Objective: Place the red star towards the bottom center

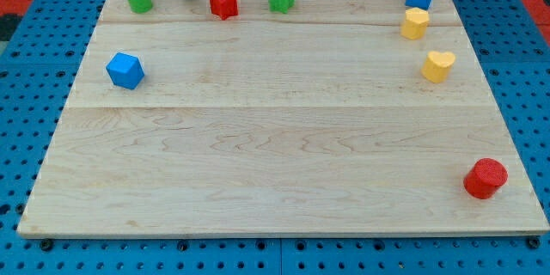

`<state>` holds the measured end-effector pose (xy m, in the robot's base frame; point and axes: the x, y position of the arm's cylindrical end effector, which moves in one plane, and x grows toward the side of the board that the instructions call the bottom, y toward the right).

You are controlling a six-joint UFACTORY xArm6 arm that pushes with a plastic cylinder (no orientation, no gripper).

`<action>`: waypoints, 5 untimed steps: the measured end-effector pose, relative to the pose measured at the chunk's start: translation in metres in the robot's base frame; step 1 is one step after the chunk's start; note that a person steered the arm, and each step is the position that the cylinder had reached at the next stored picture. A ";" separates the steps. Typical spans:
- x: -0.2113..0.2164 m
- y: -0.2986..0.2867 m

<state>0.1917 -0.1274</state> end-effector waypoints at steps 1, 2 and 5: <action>0.000 0.035; 0.000 0.042; 0.059 0.042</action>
<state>0.2508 -0.0853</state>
